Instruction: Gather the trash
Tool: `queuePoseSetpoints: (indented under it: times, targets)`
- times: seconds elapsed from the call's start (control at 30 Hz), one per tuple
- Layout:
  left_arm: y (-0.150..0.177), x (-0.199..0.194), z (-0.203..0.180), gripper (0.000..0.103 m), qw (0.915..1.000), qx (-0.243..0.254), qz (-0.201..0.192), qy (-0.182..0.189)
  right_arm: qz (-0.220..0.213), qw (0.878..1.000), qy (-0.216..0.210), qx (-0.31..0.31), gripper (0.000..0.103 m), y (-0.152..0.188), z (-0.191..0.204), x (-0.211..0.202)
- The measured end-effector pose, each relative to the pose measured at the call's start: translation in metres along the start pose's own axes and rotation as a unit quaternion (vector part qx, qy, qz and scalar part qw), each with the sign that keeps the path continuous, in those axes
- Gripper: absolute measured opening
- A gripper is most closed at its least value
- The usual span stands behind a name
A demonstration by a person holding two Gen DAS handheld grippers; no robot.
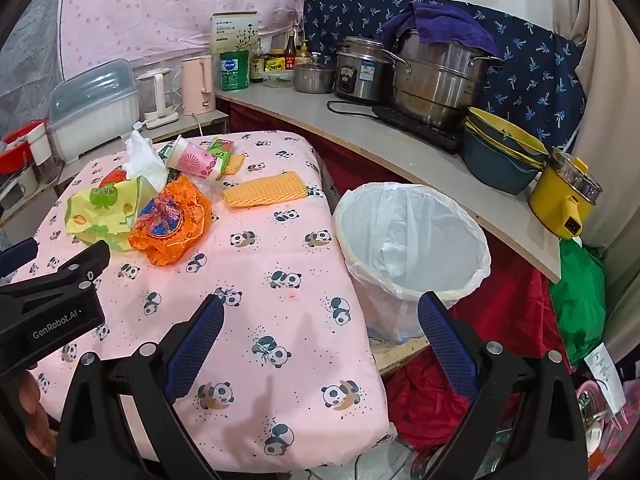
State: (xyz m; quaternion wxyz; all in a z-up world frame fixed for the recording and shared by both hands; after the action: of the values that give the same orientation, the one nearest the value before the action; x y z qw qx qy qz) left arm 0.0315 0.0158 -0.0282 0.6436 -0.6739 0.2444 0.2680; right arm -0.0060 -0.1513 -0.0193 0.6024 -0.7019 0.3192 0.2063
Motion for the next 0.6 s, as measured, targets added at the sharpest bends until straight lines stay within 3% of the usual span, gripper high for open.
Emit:
queuePoseSetpoints:
  times: [0.6]
  targets:
    - [0.004, 0.0027, 0.0059, 0.096, 0.9999, -0.008, 0.005, -0.009, -0.011, 1.0, 0.011, -0.001, 0.094, -0.001, 0.0005, -0.0053]
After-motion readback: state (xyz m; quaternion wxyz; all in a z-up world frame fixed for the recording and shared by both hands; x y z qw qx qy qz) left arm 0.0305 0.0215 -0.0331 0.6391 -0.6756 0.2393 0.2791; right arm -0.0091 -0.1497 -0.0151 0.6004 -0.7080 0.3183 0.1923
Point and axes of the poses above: each gripper's, at about its wrist camera, not at the fingertips, and x roughly the way its jaws point, z to its left, y to its underside, the point moved 3 cm from there along x, roughly the way its jaws point, and after that the axes turned 6 degrees about -x, right-handed, at the moved point
